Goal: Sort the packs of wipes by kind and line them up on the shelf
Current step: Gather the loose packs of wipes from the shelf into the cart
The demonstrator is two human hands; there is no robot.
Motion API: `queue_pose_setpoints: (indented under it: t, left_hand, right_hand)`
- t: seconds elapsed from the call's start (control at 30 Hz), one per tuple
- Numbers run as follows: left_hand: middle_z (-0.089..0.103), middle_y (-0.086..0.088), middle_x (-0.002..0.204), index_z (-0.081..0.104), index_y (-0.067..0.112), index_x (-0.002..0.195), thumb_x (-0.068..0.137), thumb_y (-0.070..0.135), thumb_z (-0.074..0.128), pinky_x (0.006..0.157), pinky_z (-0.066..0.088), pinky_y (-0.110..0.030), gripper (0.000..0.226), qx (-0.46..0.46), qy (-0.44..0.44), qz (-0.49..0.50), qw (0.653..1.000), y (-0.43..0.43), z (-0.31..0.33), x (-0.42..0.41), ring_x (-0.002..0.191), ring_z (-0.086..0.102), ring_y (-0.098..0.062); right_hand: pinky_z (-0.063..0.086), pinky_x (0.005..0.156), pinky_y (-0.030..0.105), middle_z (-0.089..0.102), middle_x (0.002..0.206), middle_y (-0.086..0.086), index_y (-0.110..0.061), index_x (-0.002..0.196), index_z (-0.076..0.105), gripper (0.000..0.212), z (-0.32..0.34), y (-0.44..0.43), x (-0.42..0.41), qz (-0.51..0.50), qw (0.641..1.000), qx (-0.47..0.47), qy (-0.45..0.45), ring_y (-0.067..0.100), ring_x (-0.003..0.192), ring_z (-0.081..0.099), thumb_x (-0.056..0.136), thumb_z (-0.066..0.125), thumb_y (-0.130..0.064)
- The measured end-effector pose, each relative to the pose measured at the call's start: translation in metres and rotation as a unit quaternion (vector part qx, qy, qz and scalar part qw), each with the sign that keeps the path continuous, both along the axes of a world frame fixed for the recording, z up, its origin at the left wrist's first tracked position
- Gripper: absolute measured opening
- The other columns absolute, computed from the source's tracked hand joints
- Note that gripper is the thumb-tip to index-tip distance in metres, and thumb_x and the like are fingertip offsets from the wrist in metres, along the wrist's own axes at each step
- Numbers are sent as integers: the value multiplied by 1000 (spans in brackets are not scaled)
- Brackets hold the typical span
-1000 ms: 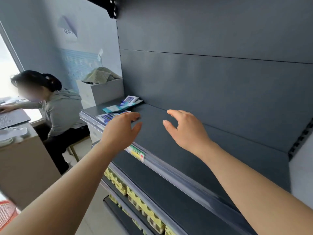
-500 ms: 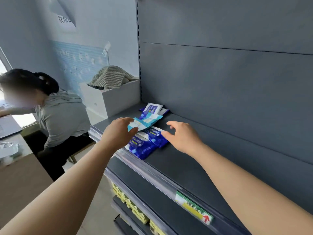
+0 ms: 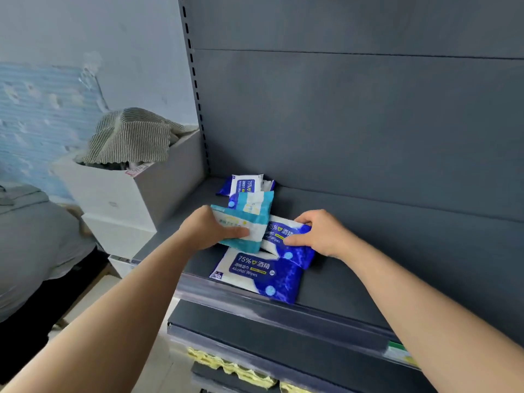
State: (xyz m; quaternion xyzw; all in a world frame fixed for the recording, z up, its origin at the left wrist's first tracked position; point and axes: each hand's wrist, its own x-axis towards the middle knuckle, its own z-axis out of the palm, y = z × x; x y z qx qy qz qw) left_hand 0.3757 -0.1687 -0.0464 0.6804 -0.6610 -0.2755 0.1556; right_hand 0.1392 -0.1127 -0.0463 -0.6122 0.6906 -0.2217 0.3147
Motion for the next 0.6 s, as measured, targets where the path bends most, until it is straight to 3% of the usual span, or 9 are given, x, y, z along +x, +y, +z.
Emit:
queue_pose_setpoints:
  t: [0.07,0.17,0.27,0.4,0.5,0.6]
  left_hand:
    - [65,9,82,58,21,81,58,49,87,62,47,-24,47,-33,78,-5,996,-5,2,-2,72,61,-7]
    - [69,7,87,60,20,86,57,48,88,68,56,-27,49,-40,166,-8,985,-17,9,-13,76,66,-8]
    - [68,4,96,61,16,98,48,62,84,70,57,-30,72,-9,124,-41,991,-28,13,-31,83,67,-12]
    - [58,1,102,50,13,108,62,42,88,72,49,-29,67,-11,72,-29,997,-33,9,-43,91,57,-18]
    - [60,0,109,49,12,116,54,35,93,81,53,-34,79,-30,147,6,989,-33,4,-35,97,61,-18]
    - [64,0,107,46,14,113,56,26,93,80,58,-37,76,-22,288,38,957,-24,11,-14,93,66,-17]
  right_hand:
    - [52,75,33,72,93,7,-11,93,69,29,5,-1,-3,-13,999,3,-29,22,80,67,72,82,-26]
    - [44,64,27,73,86,14,-7,88,69,22,16,5,-10,-29,997,22,-63,17,66,60,76,78,-24]
    - [42,63,28,72,80,12,-9,80,69,22,19,13,-14,-24,998,42,-38,17,66,59,75,79,-28]
    - [44,63,28,73,82,9,-10,79,67,32,21,22,-9,-13,999,46,-18,15,65,59,64,86,-31]
    - [45,61,27,71,80,3,-11,82,63,40,23,29,-3,2,999,53,-1,13,64,58,59,89,-30]
    - [51,66,34,70,83,-1,-15,83,57,46,22,32,4,13,999,49,13,17,72,64,55,91,-30]
